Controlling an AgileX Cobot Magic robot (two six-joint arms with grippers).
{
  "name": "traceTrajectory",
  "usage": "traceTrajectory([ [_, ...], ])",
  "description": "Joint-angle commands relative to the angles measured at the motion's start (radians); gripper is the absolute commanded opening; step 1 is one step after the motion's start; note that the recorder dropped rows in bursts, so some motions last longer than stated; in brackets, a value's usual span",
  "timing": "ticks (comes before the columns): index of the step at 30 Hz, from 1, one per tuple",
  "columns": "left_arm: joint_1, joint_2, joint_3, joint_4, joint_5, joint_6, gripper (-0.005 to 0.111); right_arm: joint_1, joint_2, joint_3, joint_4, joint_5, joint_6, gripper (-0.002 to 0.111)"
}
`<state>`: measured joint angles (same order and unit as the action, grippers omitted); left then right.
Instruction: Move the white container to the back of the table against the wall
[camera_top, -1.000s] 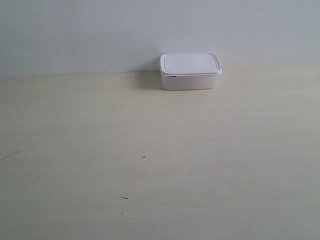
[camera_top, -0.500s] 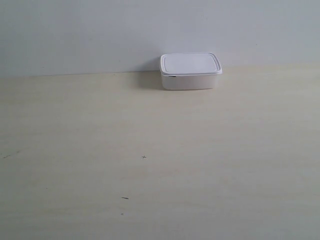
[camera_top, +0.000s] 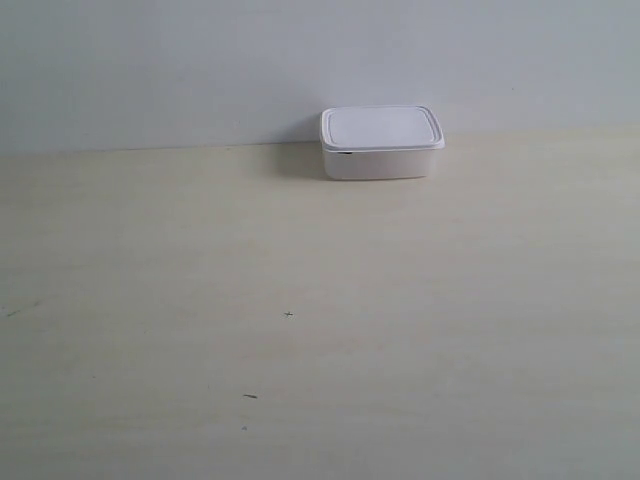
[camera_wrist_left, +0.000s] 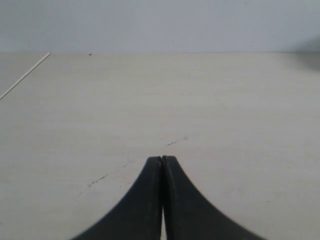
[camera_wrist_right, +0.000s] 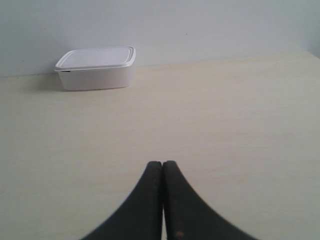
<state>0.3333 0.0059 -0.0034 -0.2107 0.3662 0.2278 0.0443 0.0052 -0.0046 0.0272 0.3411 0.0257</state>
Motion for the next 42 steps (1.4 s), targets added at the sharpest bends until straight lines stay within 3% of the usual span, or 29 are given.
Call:
traceTrajectory([
  [1, 0.002, -0.006, 0.003, -0.014, -0.004, 0.004, 0.000, -0.005, -0.005, 0.005, 0.001, -0.006, 0.002, 0.000],
  [22, 0.002, -0.006, 0.003, -0.014, -0.004, 0.004, 0.000, -0.005, -0.005, 0.005, 0.004, -0.006, 0.004, 0.000],
  [29, -0.090, -0.006, 0.003, -0.014, -0.004, 0.004, 0.000, -0.005, -0.005, 0.005, 0.004, -0.006, 0.002, 0.000],
  [42, -0.091, -0.006, 0.003, -0.014, -0.004, 0.004, 0.000, -0.005, -0.005, 0.005, 0.011, -0.006, 0.004, 0.000],
])
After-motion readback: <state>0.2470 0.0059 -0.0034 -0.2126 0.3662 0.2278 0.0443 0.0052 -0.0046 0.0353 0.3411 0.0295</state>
